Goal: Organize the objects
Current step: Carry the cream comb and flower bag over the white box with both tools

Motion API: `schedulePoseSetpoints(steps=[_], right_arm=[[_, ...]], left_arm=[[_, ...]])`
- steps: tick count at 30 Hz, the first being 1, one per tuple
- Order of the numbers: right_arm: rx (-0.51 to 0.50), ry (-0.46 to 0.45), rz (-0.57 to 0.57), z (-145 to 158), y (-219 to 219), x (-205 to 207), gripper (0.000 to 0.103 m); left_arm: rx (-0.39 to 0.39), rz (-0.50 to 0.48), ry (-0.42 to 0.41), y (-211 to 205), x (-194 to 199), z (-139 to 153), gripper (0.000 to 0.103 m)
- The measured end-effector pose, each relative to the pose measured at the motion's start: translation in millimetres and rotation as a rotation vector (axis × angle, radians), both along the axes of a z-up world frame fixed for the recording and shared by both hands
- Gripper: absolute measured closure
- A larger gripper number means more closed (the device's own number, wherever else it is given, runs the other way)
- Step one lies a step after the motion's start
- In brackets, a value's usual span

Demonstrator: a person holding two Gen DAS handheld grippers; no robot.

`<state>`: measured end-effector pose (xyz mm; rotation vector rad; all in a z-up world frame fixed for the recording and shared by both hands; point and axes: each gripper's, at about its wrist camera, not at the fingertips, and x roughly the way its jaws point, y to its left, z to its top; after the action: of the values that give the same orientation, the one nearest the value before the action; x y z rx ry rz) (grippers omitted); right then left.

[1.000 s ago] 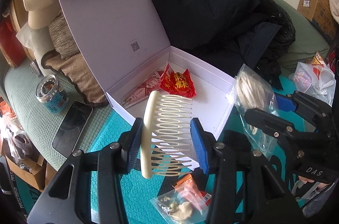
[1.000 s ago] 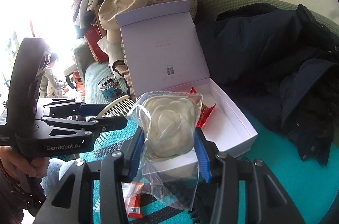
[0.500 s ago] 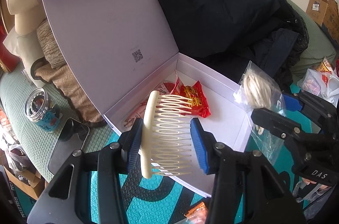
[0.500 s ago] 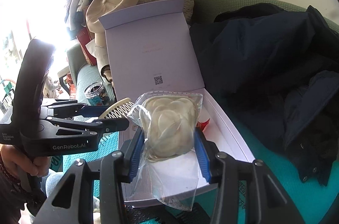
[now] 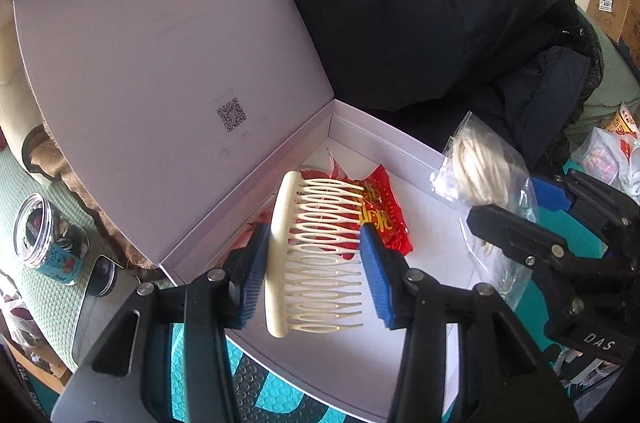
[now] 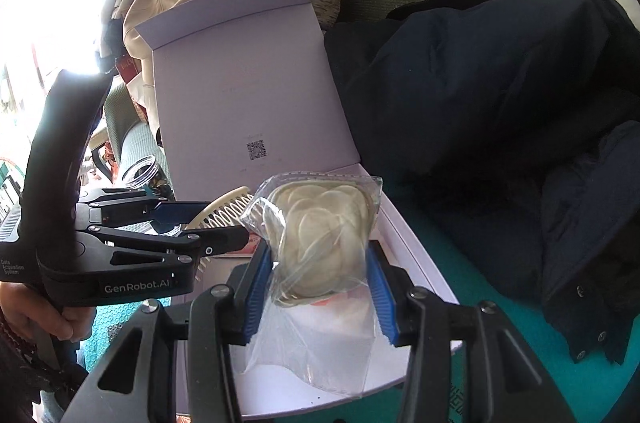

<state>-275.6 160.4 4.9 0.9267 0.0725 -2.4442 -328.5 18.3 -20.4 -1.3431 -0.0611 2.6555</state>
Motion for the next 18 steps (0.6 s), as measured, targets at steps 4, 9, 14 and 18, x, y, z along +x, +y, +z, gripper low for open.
schedulePoseSetpoints(steps=[4,9,14,18], right_arm=[[0.003,-0.008,-0.009,-7,0,-12,0.057],[0.014,-0.011,-0.012,-14,-1,-25,0.057],[0.021,-0.022,-0.008,-20,-4,-35,0.057],[0.035,-0.032,0.0,-27,-9,-41,0.057]], left_arm=[[-0.001,0.001,-0.015,0,-13,-12,0.06],[0.001,0.01,-0.027,-3,-27,-25,0.06],[-0.004,0.001,-0.035,-3,-39,-36,0.059],[-0.014,-0.003,-0.041,-2,-47,-44,0.059]])
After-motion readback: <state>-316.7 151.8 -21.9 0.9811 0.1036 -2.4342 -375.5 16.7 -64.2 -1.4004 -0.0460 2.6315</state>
